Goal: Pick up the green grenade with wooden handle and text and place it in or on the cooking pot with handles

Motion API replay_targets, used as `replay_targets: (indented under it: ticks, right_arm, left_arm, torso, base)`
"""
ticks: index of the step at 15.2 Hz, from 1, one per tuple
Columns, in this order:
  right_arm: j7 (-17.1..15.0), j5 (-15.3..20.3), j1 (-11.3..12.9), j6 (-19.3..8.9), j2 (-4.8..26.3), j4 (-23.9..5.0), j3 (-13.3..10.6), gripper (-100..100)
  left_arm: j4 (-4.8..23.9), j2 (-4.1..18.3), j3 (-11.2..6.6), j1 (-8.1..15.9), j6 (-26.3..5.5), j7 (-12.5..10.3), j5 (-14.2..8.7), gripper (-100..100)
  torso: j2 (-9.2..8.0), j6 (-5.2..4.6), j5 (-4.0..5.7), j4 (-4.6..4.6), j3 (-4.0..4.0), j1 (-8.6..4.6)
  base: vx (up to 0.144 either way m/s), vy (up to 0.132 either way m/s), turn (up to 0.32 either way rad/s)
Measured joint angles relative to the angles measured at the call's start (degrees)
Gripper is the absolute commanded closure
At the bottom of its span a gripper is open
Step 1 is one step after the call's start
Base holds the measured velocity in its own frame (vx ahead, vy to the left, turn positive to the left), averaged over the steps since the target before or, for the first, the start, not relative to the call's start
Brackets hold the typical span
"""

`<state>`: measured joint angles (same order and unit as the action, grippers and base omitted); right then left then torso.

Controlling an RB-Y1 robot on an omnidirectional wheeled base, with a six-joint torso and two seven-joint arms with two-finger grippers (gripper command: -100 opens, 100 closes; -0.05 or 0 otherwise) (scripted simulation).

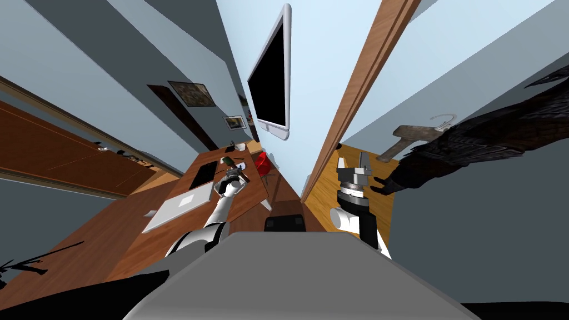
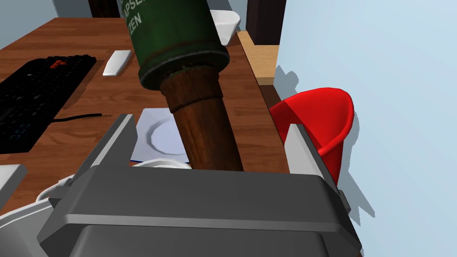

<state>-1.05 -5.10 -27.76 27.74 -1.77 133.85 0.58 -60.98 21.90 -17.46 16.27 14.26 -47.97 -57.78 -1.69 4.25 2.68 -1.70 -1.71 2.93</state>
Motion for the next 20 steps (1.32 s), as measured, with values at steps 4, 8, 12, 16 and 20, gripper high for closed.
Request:
replay_targets:
  ticks: [4,8,12,16,20]
  right_arm:
    - [0.0,0.0,0.0,0.0,0.0,0.0,0.0,0]
    - [0.0,0.0,0.0,0.0,0.0,0.0,0.0,0]
    - [0.0,0.0,0.0,0.0,0.0,0.0,0.0,0]
    - [0.0,0.0,0.0,0.0,0.0,0.0,0.0,0]
    - [0.0,0.0,0.0,0.0,0.0,0.0,0.0,0]
  left_arm:
    - [0.7,1.3,-2.22,-0.8,-0.7,0.1,-0.4,-100]
    - [2.4,4.0,-6.0,-1.4,-2.8,0.9,-1.1,-100]
    - [3.3,5.5,-9.73,-2.1,-4.5,1.9,-1.6,-100]
    - [5.1,7.7,-12.32,-2.7,-5.3,1.8,-2.2,-100]
    - [6.0,9.1,-14.68,-3.2,-6.3,2.1,-2.6,-100]
  torso:
    - [-0.13,-0.05,0.07,-0.03,-0.07,-0.28]
    - [-0.18,-0.09,0.11,-0.05,-0.11,-0.39]
    - [-0.16,-0.04,0.08,-0.04,-0.09,-0.33]
    - [-0.15,-0.05,0.07,-0.04,-0.09,-0.26]
    - [-0.16,0.01,0.05,-0.04,-0.1,-0.19]
  base:
    - [-0.015,-0.047,-0.299]
    - [-0.017,-0.067,-0.299]
    - [-0.01,-0.063,-0.27]
    - [-0.004,-0.048,-0.205]
    - [-0.003,-0.036,-0.144]
